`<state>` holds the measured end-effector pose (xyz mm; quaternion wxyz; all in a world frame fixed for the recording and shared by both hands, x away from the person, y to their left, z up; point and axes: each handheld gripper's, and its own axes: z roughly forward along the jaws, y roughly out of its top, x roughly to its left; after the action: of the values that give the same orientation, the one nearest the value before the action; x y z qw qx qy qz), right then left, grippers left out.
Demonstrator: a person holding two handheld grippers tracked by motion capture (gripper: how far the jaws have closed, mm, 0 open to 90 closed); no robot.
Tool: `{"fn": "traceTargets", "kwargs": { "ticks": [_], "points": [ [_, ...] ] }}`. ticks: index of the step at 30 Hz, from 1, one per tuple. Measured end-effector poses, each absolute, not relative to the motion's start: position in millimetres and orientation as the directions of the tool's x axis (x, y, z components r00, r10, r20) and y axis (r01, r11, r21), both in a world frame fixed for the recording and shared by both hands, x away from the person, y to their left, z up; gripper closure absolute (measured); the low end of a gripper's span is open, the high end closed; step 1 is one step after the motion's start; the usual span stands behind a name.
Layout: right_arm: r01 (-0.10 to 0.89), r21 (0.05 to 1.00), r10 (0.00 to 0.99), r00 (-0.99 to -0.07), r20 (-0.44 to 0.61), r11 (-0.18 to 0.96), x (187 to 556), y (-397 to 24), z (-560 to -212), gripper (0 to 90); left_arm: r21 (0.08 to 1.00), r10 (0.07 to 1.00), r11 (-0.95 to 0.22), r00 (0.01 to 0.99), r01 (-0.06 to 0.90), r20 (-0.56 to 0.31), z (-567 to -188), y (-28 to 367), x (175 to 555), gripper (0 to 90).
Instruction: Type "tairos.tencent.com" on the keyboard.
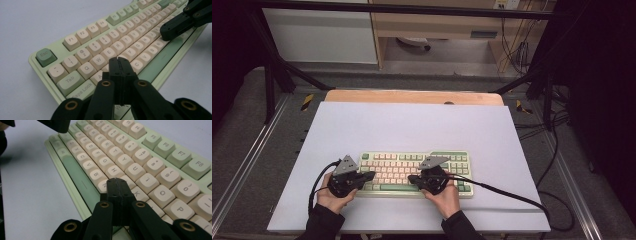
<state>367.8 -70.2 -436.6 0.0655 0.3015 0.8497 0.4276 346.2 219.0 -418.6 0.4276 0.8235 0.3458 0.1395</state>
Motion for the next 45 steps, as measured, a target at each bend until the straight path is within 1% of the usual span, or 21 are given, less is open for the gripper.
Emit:
{"fn": "traceTargets", "kwargs": {
  "ticks": [5,10,13,15,17,19,21,24,27,28,31,33,35,39,41,45],
  "points": [
    [0.448,0.775,0.564,-0.813,0.145,0.446,367.3,-70.8,-435.6,90.0,0.802,0.688,-0.394,0.723,0.449,-0.067,-418.2,219.4,345.9,89.9],
    [0.427,0.802,0.575,-0.807,0.131,0.417,366.2,-79.5,-419.9,90.0,0.808,0.688,-0.389,0.723,0.441,-0.064,-415.1,220.8,345.1,89.7],
    [0.417,0.818,0.590,-0.798,0.121,0.395,366.9,-88.6,-410.1,85.4,0.813,0.689,-0.383,0.722,0.438,-0.065,-412.6,222.3,344.8,88.2],
    [0.416,0.829,0.605,-0.787,0.121,0.375,368.2,-96.9,-405.4,79.9,0.816,0.690,-0.379,0.721,0.436,-0.065,-410.0,224.3,345.0,85.6],
    [0.426,0.829,0.625,-0.771,0.123,0.363,369.3,-107.0,-401.6,74.3,0.819,0.693,-0.377,0.718,0.433,-0.061,-408.0,226.6,345.6,80.9],
    [0.424,0.832,0.642,-0.758,0.110,0.357,370.6,-117.8,-399.1,64.2,0.816,0.697,-0.383,0.715,0.433,-0.052,-406.9,229.0,347.0,71.6],
    [0.434,0.828,0.659,-0.744,0.108,0.355,371.9,-128.6,-397.3,60.1,0.813,0.698,-0.384,0.714,0.438,-0.055,-406.6,231.1,348.5,62.0],
    [0.445,0.827,0.687,-0.720,0.102,0.343,372.9,-143.6,-395.7,43.2,0.813,0.704,-0.386,0.709,0.436,-0.046,-406.7,234.1,349.9,49.8],
    [0.459,0.825,0.709,-0.698,0.104,0.331,374.7,-158.2,-396.8,28.7,0.806,0.702,-0.393,0.710,0.443,-0.049,-408.9,237.8,350.8,39.1],
    [0.468,0.821,0.719,-0.687,0.105,0.328,375.2,-164.5,-398.0,25.6,0.804,0.702,-0.395,0.710,0.445,-0.048,-409.7,238.8,350.8,35.3],
    [0.469,0.821,0.732,-0.675,0.095,0.326,375.6,-178.1,-401.4,16.5,0.798,0.706,-0.402,0.707,0.450,-0.043,-413.0,244.0,349.3,27.8],
    [0.482,0.817,0.734,-0.670,0.112,0.316,375.5,-189.1,-404.4,12.0,0.795,0.710,-0.398,0.702,0.458,-0.049,-414.9,248.9,348.3,21.2],
    [0.491,0.813,0.735,-0.667,0.121,0.312,374.7,-196.7,-406.8,8.0,0.797,0.711,-0.395,0.701,0.457,-0.050,-415.9,253.3,347.2,17.5],
    [0.501,0.805,0.747,-0.655,0.113,0.318,369.7,-210.4,-412.2,4.1,0.798,0.719,-0.392,0.693,0.458,-0.045,-419.1,262.7,344.0,9.9],
    [0.511,0.803,0.756,-0.643,0.121,0.306,367.2,-217.5,-416.4,1.5,0.795,0.725,-0.391,0.687,0.465,-0.046,-421.2,267.4,342.5,7.5],
    [0.525,0.800,0.763,-0.631,0.137,0.290,361.7,-231.4,-425.7,0.5,0.786,0.735,-0.387,0.677,0.482,-0.053,-426.5,275.3,340.6,6.3]
  ]
}}
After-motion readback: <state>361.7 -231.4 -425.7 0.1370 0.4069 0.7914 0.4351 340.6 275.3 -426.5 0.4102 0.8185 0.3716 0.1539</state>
